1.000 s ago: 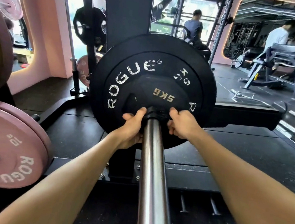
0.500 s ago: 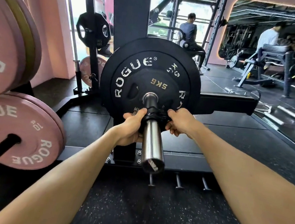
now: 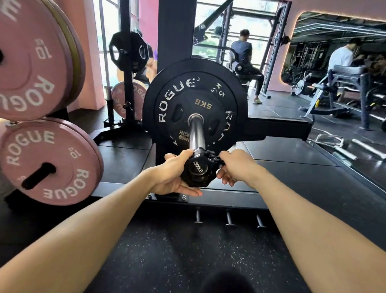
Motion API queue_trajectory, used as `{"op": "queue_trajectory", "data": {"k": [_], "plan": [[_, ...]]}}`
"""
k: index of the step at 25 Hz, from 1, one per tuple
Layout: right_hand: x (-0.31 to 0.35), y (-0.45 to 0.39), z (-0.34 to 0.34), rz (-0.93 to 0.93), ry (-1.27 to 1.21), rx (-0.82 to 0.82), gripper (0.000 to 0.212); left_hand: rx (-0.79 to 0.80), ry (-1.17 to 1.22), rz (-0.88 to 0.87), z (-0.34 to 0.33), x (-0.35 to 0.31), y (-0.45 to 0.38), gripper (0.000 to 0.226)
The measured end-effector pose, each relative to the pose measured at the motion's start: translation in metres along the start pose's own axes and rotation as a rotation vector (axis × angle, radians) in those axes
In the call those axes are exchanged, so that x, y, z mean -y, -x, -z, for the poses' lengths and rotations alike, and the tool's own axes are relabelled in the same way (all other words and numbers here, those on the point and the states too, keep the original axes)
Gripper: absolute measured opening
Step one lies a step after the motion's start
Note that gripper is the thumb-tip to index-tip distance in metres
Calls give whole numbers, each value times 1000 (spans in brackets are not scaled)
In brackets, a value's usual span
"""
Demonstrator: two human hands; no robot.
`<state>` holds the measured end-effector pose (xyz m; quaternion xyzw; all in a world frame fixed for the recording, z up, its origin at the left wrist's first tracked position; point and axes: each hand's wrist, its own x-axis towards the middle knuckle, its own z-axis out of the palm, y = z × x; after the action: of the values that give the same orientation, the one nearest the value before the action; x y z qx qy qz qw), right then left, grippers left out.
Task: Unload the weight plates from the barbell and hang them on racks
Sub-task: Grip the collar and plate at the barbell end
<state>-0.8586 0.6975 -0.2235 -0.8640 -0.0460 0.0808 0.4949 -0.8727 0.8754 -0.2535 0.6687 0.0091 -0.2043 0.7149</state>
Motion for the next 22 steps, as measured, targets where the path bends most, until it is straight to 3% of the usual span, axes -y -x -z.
{"op": "queue_trajectory", "data": {"k": [6, 11, 15, 19, 22], "plan": [[15, 32, 14, 12, -24, -54, 36, 155, -238, 73, -8, -25, 32, 94], [19, 27, 51, 65, -99, -164, 33, 86, -310, -85, -32, -62, 22, 87], [17, 10, 99, 112, -177, -248, 26, 45, -282, -237, -55, -98, -17, 69], [10, -27, 154, 130, -155, -343, 26, 38, -299, -351, -78, -133, -85, 92], [-2, -68, 187, 137, -191, -400, 26, 61, -291, -406, -93, -148, -145, 93]]}}
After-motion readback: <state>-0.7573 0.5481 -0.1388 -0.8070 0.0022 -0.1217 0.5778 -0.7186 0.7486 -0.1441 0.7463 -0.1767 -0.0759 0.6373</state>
